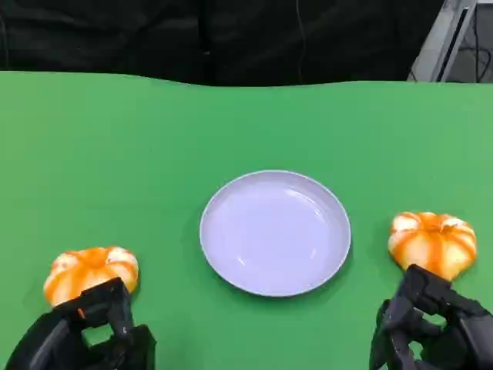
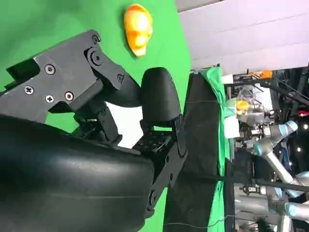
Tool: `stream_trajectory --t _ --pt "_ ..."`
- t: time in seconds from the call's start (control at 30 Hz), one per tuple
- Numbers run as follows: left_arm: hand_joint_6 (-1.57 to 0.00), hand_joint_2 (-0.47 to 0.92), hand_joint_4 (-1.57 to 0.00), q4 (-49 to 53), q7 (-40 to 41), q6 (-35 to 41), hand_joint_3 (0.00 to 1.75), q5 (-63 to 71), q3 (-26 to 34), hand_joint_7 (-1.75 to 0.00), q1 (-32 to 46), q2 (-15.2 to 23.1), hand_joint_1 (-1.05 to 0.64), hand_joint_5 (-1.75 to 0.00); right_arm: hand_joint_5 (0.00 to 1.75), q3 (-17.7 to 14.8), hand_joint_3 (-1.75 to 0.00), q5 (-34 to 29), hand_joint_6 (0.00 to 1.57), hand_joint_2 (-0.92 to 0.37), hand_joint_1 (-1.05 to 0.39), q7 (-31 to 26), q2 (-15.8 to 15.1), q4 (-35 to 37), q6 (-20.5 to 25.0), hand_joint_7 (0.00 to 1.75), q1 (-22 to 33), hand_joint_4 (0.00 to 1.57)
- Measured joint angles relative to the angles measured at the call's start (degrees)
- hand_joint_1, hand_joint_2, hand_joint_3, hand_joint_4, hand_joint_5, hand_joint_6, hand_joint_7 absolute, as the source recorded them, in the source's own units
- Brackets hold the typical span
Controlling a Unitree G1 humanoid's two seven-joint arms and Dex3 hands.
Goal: Grasp the bread from the table and place it into the plate.
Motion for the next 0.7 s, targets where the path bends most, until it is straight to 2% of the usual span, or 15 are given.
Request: stream_trajectory --t 0.7 --pt "-0.80 0.62 -0.88 0.4 -0.1 -1.0 1.06 1.0 -0.2 -1.64 0.0 0.0 -0.08 -1.75 1.75 0.0 -1.19 0.0 0.68 -0.57 -0.15 0.0 0.0 0.0 0.0 1.68 0.0 0.85"
